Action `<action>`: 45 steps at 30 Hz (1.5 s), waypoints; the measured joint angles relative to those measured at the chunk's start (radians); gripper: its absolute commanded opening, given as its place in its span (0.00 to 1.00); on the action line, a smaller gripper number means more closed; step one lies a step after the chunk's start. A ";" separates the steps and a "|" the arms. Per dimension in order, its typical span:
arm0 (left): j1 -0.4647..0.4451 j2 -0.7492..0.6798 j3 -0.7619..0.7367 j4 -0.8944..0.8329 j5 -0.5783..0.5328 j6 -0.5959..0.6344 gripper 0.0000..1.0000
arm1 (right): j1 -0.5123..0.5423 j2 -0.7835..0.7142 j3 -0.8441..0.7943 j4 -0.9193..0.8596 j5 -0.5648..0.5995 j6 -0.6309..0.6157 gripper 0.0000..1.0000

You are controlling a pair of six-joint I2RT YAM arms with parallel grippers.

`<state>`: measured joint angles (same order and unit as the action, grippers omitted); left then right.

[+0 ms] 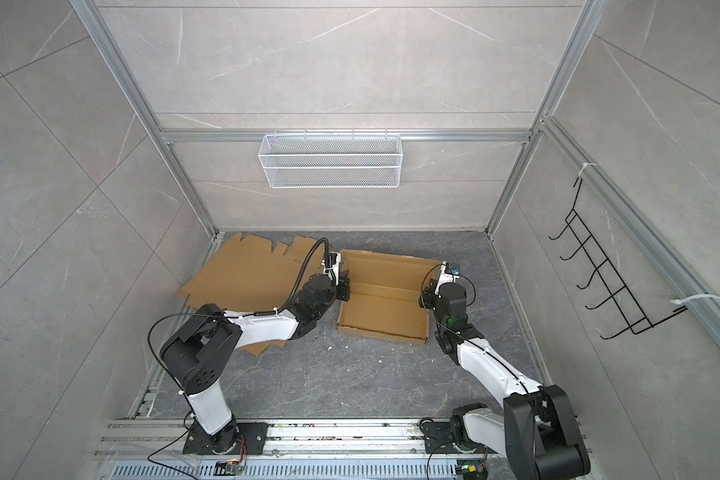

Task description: Fold the paper box

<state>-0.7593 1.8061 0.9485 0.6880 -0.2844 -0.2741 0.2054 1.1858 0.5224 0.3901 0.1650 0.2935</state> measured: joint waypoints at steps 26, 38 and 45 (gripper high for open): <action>0.096 0.089 0.183 -0.004 0.009 0.134 0.00 | 0.025 0.285 0.208 0.090 0.030 0.079 0.00; 0.113 0.147 0.112 0.108 0.027 0.095 0.00 | 0.076 0.335 0.151 0.262 0.111 0.119 0.00; 0.113 0.121 0.027 0.200 0.043 0.071 0.00 | 0.108 0.320 0.092 0.333 0.151 0.126 0.00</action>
<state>-0.6460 1.9274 0.9760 0.8879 -0.2409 -0.2028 0.3134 1.5063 0.6144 0.7235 0.3161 0.4194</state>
